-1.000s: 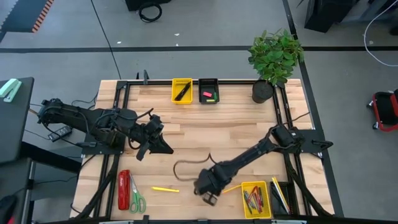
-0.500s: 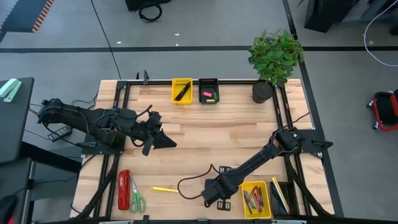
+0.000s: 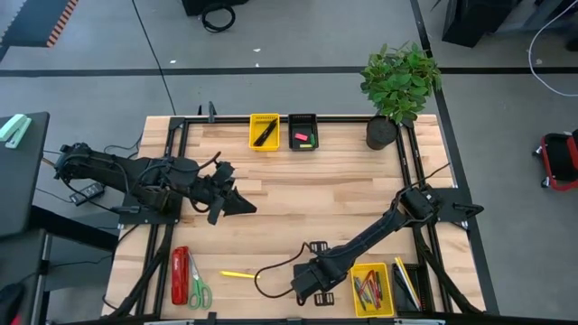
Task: Sort crayons/erasers/pens/pencils in bins
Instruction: Put the yellow pencil into the bottom black bin
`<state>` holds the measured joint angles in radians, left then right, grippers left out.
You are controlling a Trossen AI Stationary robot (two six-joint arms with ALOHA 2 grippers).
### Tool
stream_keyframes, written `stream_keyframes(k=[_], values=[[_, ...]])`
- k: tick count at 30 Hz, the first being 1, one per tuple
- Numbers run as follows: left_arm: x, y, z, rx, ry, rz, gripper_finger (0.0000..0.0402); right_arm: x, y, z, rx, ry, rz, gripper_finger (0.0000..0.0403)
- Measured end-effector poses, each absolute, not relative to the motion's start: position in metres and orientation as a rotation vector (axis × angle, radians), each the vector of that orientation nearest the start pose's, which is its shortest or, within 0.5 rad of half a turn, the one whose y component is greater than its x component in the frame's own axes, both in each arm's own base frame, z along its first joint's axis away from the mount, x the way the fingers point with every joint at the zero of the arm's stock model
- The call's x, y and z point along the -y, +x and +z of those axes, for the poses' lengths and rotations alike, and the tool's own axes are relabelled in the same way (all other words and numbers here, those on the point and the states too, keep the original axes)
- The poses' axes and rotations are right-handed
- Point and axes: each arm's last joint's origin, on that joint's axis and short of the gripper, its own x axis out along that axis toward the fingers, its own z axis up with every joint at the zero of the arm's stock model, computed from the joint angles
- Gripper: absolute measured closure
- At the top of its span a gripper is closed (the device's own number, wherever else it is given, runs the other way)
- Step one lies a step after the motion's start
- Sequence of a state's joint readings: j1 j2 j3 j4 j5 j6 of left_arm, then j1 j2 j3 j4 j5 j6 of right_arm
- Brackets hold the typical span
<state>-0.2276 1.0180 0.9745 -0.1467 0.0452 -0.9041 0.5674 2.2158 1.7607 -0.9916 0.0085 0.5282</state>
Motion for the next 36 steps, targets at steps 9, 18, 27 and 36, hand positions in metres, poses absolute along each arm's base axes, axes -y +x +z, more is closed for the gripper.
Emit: stream_keyframes(k=[9, 18, 27, 36], values=[[0.053, 0.217, 0.359, -0.307, -0.788, -0.219, 0.0375, -0.240, 0.370, 0.165, -1.498, 0.172, 0.117, 0.0315], [0.056, 0.216, 0.359, -0.334, -0.679, -0.349, 0.0375, -0.246, 0.371, 0.172, -1.515, 0.319, 0.090, 0.0315], [0.058, 0.215, 0.359, -0.355, -0.659, -0.425, 0.0369, -0.265, 0.366, 0.185, -1.497, 0.400, 0.059, 0.0315], [0.058, 0.215, 0.359, -0.378, -0.766, -0.401, 0.0379, -0.303, 0.338, 0.208, -1.449, 0.202, 0.161, 0.0315]])
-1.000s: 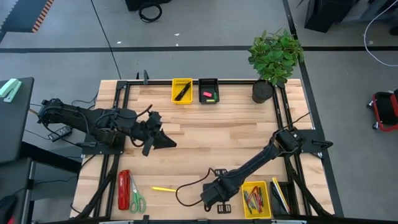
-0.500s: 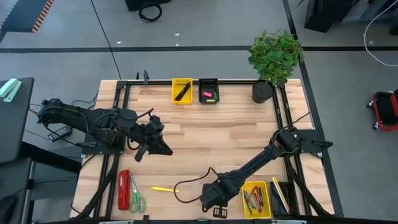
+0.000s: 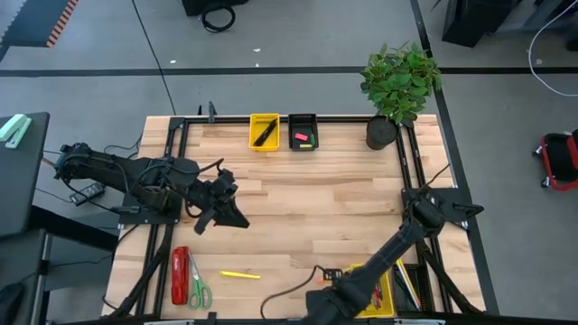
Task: Sort crayons/erasers/pens/pencils in bins
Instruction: Put the yellow pencil into the bottom black bin
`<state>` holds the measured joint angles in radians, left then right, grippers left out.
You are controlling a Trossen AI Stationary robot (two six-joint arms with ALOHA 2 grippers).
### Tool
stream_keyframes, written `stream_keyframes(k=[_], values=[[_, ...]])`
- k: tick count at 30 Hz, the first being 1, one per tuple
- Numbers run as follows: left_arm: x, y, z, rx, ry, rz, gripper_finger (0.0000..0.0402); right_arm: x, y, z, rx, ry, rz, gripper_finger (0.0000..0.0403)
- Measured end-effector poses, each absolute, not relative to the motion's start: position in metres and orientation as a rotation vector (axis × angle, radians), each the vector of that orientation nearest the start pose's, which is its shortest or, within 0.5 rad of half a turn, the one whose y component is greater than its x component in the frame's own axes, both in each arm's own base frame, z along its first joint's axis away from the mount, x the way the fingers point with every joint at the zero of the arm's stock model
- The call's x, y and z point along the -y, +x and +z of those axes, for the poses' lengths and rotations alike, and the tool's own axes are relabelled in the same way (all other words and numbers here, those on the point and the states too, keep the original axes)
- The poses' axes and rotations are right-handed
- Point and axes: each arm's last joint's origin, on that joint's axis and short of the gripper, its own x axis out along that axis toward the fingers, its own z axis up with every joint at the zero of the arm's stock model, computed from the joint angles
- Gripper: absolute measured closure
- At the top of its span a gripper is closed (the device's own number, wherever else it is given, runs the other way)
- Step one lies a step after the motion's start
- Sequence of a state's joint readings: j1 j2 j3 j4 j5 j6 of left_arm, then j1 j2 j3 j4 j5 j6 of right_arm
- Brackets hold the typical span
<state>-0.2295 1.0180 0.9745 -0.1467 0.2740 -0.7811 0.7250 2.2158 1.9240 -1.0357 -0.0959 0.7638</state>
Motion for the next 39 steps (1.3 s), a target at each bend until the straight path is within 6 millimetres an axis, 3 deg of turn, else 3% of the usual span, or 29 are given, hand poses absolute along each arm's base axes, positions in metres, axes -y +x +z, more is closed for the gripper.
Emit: stream_keyframes(k=[7, 12, 21, 25, 32, 39], values=[[0.058, 0.215, 0.360, -0.386, -0.838, -0.377, 0.0384, -0.298, 0.329, 0.179, -1.470, 0.094, 0.107, 0.0315], [0.061, 0.215, 0.360, -0.377, -0.791, -0.397, 0.0376, -0.291, 0.332, 0.161, -1.465, 0.074, 0.140, 0.0314], [0.063, 0.214, 0.359, -0.399, -0.842, -0.393, 0.0380, -0.259, 0.358, 0.158, -1.391, -0.035, 0.154, 0.0314], [0.063, 0.215, 0.361, -0.382, -0.858, -0.400, 0.0385, -0.244, 0.360, 0.149, -1.421, -0.066, 0.108, 0.0314], [0.063, 0.215, 0.366, -0.342, -0.885, -0.419, 0.0372, -0.242, 0.353, 0.142, -1.462, -0.132, 0.118, 0.0314], [0.063, 0.216, 0.367, -0.332, -0.886, -0.424, 0.0361, -0.246, 0.347, 0.150, -1.469, -0.151, 0.157, 0.0314]])
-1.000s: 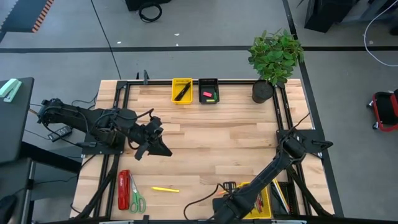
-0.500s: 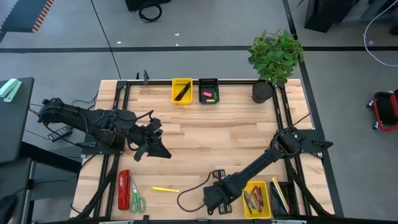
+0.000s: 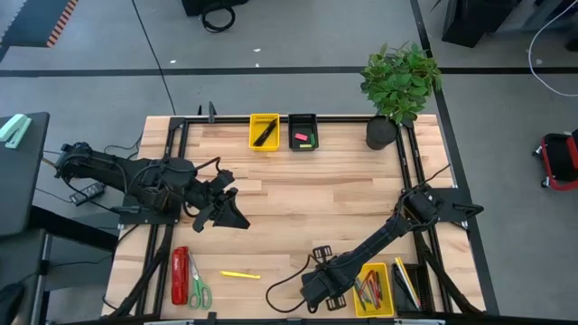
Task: Sort crayons/erasers/pens/pencils in bins
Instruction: Put the yellow pencil into the bottom black bin
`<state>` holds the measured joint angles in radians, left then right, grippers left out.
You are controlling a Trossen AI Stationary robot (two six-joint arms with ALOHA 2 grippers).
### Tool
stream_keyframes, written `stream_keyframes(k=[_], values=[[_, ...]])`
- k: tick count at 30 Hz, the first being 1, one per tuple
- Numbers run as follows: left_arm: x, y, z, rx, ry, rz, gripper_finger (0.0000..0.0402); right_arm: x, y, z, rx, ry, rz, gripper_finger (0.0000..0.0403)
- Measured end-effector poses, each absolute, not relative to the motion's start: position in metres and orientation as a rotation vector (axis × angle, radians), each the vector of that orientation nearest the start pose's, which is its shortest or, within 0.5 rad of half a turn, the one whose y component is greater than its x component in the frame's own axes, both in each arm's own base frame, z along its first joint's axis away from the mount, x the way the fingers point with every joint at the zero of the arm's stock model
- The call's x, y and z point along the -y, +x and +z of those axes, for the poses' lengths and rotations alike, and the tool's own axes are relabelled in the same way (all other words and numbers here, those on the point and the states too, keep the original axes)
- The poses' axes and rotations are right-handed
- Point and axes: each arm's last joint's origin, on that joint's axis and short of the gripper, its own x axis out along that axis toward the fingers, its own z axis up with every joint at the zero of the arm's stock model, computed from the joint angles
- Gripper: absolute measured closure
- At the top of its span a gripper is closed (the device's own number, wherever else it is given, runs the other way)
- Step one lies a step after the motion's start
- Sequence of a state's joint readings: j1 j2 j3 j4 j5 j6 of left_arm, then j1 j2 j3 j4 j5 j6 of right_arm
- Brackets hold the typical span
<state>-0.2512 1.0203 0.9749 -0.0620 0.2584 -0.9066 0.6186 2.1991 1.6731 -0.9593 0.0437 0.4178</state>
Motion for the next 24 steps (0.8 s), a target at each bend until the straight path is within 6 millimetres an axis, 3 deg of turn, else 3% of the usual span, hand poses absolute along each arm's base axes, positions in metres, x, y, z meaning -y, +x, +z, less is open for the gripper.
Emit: stream_keyframes(k=[8, 11, 17, 24], values=[[0.063, 0.216, 0.367, -0.331, -0.876, -0.421, 0.0373, -0.234, 0.340, 0.208, -1.258, -0.093, 0.138, 0.0314], [0.063, 0.216, 0.367, -0.323, -0.863, -0.412, 0.0373, -0.236, 0.330, 0.201, -1.215, -0.090, 0.179, 0.0314], [0.062, 0.216, 0.367, -0.319, -0.859, -0.401, 0.0366, -0.225, 0.307, 0.174, -1.321, -0.102, 0.202, 0.0314], [0.062, 0.216, 0.366, -0.324, -0.860, -0.395, 0.0374, -0.231, 0.304, 0.159, -1.320, 0.016, 0.248, 0.0314]])
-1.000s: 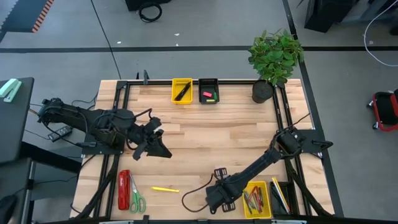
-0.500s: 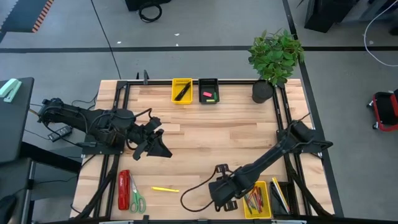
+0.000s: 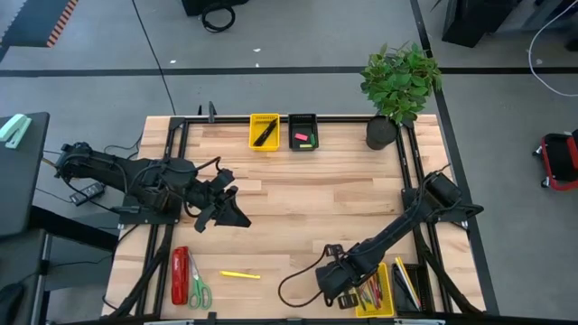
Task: Sort crayons/erasers/pens/pencils in bins
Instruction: Put the yellow pencil into the bottom black bin
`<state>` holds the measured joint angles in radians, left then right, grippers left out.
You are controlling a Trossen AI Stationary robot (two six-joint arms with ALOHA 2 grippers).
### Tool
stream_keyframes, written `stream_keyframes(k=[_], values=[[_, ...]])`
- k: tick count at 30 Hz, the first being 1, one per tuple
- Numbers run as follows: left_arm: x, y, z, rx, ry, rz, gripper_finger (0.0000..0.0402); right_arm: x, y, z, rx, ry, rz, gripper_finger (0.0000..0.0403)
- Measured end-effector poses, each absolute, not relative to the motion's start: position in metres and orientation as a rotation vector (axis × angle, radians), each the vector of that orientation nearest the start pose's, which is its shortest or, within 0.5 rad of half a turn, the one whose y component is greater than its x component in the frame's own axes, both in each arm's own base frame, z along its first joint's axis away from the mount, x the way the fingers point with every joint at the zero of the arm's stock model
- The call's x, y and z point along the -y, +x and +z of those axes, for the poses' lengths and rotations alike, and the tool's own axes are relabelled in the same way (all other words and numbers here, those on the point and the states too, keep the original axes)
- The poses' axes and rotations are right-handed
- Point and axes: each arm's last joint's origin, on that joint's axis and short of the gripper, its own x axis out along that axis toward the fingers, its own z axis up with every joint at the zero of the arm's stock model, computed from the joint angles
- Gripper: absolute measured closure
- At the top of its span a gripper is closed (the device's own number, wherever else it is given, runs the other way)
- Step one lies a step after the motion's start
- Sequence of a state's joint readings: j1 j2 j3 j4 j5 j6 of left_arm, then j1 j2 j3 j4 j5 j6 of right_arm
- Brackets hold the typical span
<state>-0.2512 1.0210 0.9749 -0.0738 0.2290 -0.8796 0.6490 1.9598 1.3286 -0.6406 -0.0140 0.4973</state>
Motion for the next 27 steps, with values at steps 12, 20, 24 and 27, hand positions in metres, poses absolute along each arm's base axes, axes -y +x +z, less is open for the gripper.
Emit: stream_keyframes(k=[12, 20, 24, 27], values=[[0.066, 0.215, 0.364, -0.362, -0.927, -0.396, 0.0370, -0.239, 0.312, 0.160, -1.185, -0.044, 0.292, 0.0314], [0.075, 0.210, 0.356, -0.476, -0.946, -0.383, 0.0376, -0.238, 0.312, 0.154, -1.189, -0.063, 0.272, 0.0314], [0.075, 0.208, 0.348, -0.555, -0.943, -0.341, 0.0379, -0.237, 0.312, 0.152, -1.167, -0.081, 0.250, 0.0314], [0.075, 0.207, 0.345, -0.590, -0.950, -0.315, 0.0377, -0.233, 0.311, 0.145, -1.168, -0.073, 0.245, 0.0315]])
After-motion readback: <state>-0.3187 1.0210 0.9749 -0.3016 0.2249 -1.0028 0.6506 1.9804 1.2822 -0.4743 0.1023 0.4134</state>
